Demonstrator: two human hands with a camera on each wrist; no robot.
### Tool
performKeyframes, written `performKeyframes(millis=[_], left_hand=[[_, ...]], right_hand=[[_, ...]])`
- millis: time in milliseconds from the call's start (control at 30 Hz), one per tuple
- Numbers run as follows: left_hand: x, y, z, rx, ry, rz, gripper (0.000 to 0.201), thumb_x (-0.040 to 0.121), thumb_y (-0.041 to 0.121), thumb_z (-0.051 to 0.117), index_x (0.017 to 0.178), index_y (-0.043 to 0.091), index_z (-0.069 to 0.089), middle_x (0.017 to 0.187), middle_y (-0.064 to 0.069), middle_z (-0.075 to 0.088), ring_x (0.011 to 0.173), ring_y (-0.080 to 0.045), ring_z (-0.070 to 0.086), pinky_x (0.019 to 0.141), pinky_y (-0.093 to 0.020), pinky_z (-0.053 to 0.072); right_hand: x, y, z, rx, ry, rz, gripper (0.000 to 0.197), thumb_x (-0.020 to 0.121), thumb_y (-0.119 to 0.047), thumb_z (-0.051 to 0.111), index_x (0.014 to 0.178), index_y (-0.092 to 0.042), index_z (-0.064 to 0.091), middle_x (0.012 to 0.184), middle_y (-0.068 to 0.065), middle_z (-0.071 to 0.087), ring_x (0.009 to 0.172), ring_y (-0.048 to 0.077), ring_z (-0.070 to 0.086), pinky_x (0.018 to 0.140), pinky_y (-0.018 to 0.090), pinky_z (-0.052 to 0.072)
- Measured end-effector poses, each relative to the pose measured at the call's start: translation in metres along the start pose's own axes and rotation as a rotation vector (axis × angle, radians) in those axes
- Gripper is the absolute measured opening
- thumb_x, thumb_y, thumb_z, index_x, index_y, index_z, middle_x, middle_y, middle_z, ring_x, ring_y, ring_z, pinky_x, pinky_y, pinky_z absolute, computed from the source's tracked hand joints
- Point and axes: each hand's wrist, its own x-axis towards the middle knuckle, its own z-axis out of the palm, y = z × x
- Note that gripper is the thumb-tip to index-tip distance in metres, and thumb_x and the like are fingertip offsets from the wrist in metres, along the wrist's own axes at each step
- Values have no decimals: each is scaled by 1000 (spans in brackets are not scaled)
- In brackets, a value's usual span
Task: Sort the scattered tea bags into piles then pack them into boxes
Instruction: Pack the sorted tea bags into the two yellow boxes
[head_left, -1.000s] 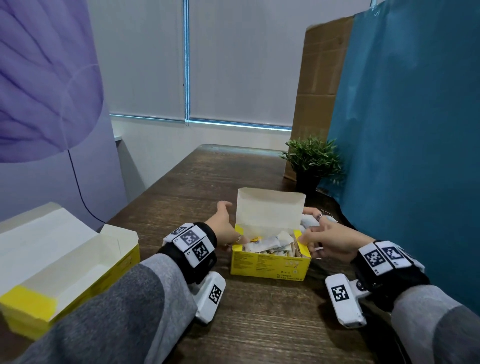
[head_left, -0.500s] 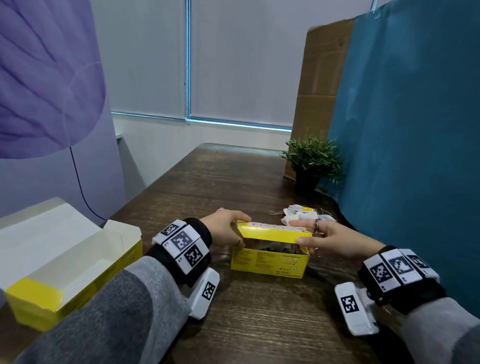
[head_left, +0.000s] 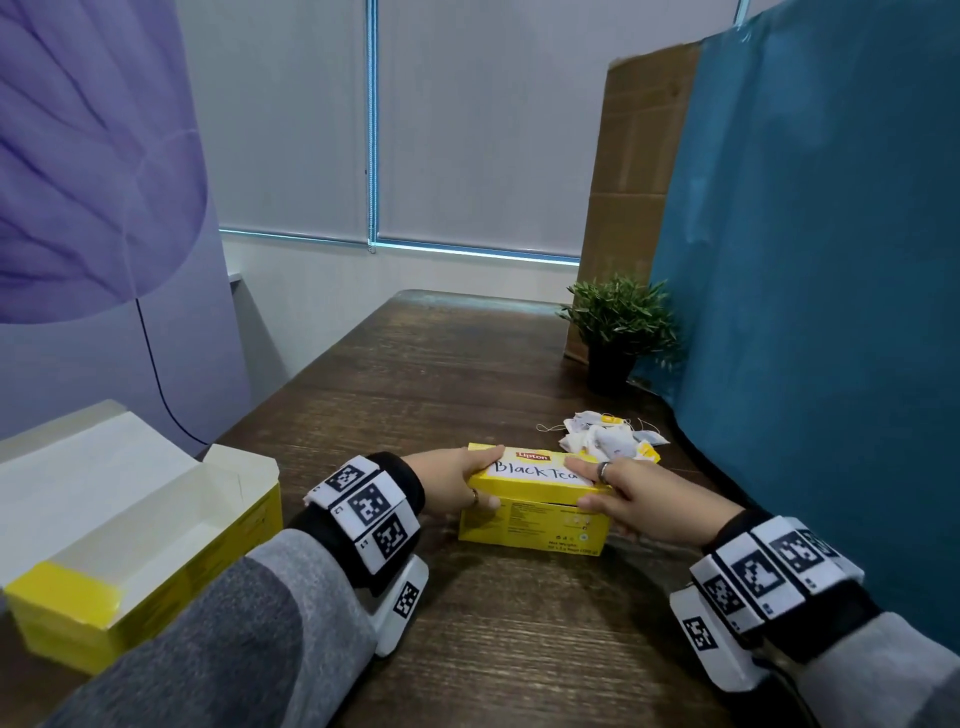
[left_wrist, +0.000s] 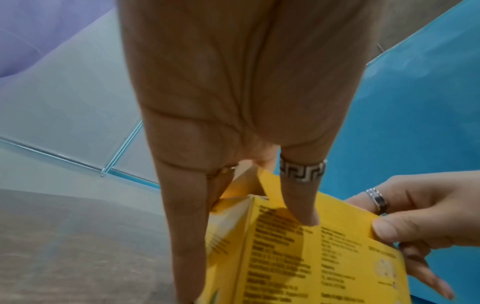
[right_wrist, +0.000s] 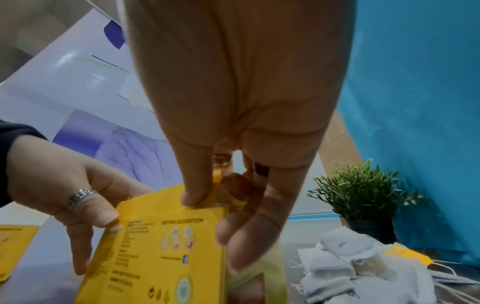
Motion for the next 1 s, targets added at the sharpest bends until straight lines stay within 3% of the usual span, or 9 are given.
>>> performKeyframes(millis=[133,267,433,567,667,733,833,933,1000], left_hand=[[0,6,3,79,-52,-45,78,94,40,48,149,32,-7,159,-11,-8,145,-29,12,116,-36,19],[-1,13,10,139,-69,-103,87,93,41,50,147,30,-17,158,-16,-11,138,-32,31,111,-41,32],[-5,22,14,192,-80,-152,83,97,33,45,146,27,-21,157,-21,-4,127,-32,45,104,-39,41],[-10,27,11,127,-22,-114,75,97,21,44,150,24,-9,155,-19,17,123,-31,49,96,-35,45],[-13,29,5,82,60,-92,70,95,20,50,151,21,8,153,-8,28,133,-26,40,102,-31,38],[-15,30,-8,91,121,-74,66,93,21,53,150,16,19,151,-7,34,133,-25,39,100,-27,36],[-12,29,-41,56,174,-74,61,92,16,55,147,12,28,143,-10,43,124,-27,49,86,-26,43],[-4,18,-77,-141,230,-128,57,91,8,56,144,11,34,132,-14,50,99,-28,57,88,-41,50],[9,7,-95,-194,250,-164,51,92,5,54,141,9,40,113,-12,52,90,-24,51,86,-40,50]], right_hand=[[-4,-6,-1,-88,-90,43,57,98,-39,37,149,-23,17,113,8,49,122,24,46,97,28,34],[-2,-8,1,-110,-131,91,55,99,-41,31,150,-25,17,130,13,46,123,26,44,99,33,35],[-2,-6,8,-97,-218,129,66,96,-49,35,149,-32,-1,151,13,30,135,27,34,109,36,34],[-8,-13,4,-92,-143,139,62,97,-40,39,150,-29,8,149,10,35,132,28,39,106,33,36],[-9,-19,-2,-108,-72,150,56,97,-35,41,148,-27,20,147,8,38,132,26,40,105,31,35],[-6,-24,-14,-130,-36,136,53,97,-35,43,146,-25,28,146,6,39,130,25,42,104,32,35],[10,-38,-40,-103,9,104,49,96,-33,45,143,-25,33,131,10,51,102,25,60,81,29,48],[46,-49,-58,-15,53,84,47,95,-29,48,141,-22,35,115,14,61,79,24,65,63,25,48],[77,-55,-62,12,64,90,45,95,-27,48,138,-22,36,114,14,60,68,21,61,55,23,47]])
